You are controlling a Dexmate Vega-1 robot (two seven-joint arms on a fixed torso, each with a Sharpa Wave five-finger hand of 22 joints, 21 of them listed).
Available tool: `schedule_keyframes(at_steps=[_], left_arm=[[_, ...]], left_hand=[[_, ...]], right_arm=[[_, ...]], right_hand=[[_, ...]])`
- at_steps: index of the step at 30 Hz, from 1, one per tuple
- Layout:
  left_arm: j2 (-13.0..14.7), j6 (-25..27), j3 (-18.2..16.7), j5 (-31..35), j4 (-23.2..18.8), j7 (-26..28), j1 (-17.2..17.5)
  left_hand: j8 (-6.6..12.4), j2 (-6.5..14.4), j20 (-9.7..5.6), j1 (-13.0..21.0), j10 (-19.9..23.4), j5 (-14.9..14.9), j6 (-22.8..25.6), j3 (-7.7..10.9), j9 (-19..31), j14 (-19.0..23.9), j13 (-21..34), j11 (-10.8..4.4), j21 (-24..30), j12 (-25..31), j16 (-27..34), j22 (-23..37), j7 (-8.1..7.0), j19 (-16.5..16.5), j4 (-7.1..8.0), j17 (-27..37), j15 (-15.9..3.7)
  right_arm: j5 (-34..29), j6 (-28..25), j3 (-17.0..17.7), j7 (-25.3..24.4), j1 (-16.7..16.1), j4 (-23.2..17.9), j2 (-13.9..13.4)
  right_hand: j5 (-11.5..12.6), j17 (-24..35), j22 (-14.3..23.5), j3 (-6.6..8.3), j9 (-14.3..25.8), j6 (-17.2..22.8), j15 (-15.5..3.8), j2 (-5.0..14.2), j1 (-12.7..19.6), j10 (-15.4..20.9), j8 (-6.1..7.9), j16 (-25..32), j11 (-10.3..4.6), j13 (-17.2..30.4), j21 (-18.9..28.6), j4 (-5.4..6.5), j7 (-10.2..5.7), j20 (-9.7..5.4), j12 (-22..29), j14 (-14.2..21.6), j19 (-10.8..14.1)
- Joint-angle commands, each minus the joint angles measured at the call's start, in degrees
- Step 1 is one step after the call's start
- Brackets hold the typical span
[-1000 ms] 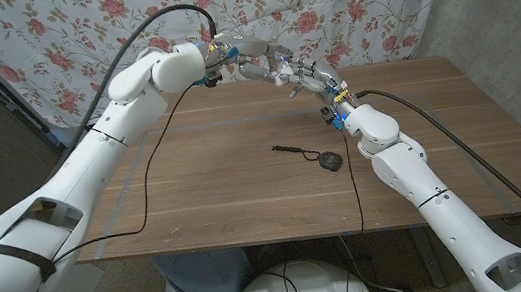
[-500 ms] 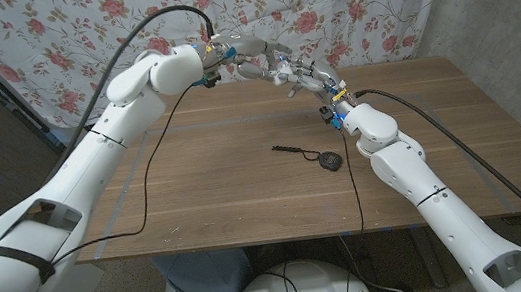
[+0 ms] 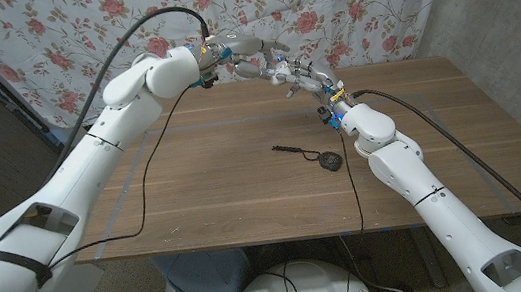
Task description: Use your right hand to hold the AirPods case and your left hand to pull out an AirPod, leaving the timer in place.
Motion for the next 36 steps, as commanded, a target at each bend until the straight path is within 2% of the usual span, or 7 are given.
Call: schedule_keyframes(at_steps=[1,21,29,36], left_arm=[[0.4,0.0,-0.7,-0.2,-0.6,1.4,0.7],[0.9,0.4,-2.1,-1.4,-1.4,2.8,2.0],[1.4,2.4,-3.8,-2.0,-4.1,3.3,3.8],[3.0,5.2,-5.4,-0.3,-7.5,4.0,5.8]], left_hand=[[-0.17,0.3,0.02,0.4,1.5,0.3,0.7,0.53,0.1,2.3,0.3,-0.76,0.4,0.3,0.3,0.1,0.12,0.7,0.13,0.1,-1.95],[-0.29,0.2,-0.02,0.7,1.5,0.3,0.8,0.56,0.1,2.4,0.0,-0.77,0.4,0.5,0.3,0.1,-0.03,0.8,0.19,0.4,-1.98],[-0.34,0.0,-0.07,0.8,1.6,0.3,0.7,0.58,0.1,2.5,-0.1,-0.77,0.4,0.6,0.2,0.1,-0.03,0.8,0.17,0.4,-2.01],[-0.37,0.1,-0.02,0.9,1.6,0.2,0.7,0.53,0.1,2.6,-0.2,-0.76,0.4,0.7,0.3,0.1,-0.06,0.9,0.22,0.6,-2.04]], right_arm=[[0.2,-0.5,-0.1,-0.2,0.1,0.1,0.2],[0.2,-0.9,-0.3,-0.4,0.3,0.3,0.3],[0.1,-0.8,-0.3,-0.4,0.3,0.5,0.2],[0.5,-0.8,0.1,-0.6,0.4,0.9,0.3]], right_hand=[[0.4,0.2,0.1,0.16,0.1,0.3,-10.08,-0.02,0.5,7.7,-0.02,0.2,-7.02,0.5,0.4,-0.24,0.1,-6.76,0.4,3.1,-8.7],[0.4,0.3,0.1,0.2,0.1,0.3,-10.08,-0.01,0.5,7.6,-0.04,0.1,-7.0,0.7,0.8,-0.23,0.12,-6.73,0.3,3.1,-9.1],[0.4,0.4,0.1,0.22,0.1,0.3,-10.08,0.01,0.5,7.6,-0.06,0.1,-7.02,0.7,1.1,-0.2,0.04,-6.71,0.2,3.1,-9.3],[0.4,0.4,0.1,0.24,0.1,0.3,-10.09,-0.01,0.5,7.6,-0.05,0.1,-6.95,0.7,1.3,-0.22,0.0,-6.71,0.2,3.1,-9.5]])
